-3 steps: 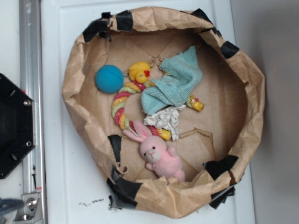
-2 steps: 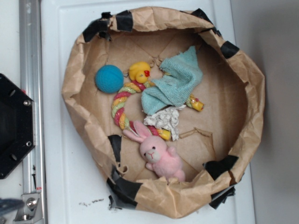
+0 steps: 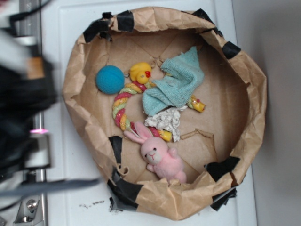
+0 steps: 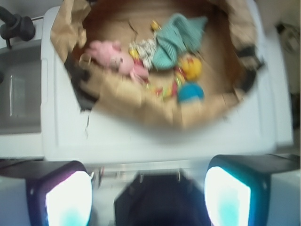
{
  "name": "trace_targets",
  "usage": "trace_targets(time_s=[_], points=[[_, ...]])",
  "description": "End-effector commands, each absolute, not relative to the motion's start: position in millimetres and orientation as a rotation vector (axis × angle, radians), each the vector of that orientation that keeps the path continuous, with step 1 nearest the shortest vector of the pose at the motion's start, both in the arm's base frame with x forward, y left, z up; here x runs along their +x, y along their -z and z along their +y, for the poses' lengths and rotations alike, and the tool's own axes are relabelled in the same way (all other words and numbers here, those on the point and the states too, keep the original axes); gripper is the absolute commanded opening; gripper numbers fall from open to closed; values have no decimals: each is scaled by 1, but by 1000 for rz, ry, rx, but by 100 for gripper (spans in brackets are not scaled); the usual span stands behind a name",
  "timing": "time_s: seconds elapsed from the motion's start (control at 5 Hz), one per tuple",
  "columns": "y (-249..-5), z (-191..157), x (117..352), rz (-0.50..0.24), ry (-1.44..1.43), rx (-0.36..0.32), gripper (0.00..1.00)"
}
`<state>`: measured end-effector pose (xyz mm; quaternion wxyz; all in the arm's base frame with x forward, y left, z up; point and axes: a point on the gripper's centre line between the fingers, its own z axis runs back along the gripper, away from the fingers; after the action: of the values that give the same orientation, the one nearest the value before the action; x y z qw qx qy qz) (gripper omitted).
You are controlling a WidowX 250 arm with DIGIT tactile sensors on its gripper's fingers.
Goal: Grab the pink bunny.
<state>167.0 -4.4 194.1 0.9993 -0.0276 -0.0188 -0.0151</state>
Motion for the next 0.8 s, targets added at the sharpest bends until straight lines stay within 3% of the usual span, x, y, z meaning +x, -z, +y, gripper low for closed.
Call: trace_targets(time_s=[0.0, 0.2, 0.4, 0.6], points=[[-158, -11, 261, -96, 205, -167, 100], [-122, -31, 274, -86, 411, -183, 100], [-82, -70, 268, -20, 664, -82, 100], [-61, -96, 246, -13, 913, -109, 100]])
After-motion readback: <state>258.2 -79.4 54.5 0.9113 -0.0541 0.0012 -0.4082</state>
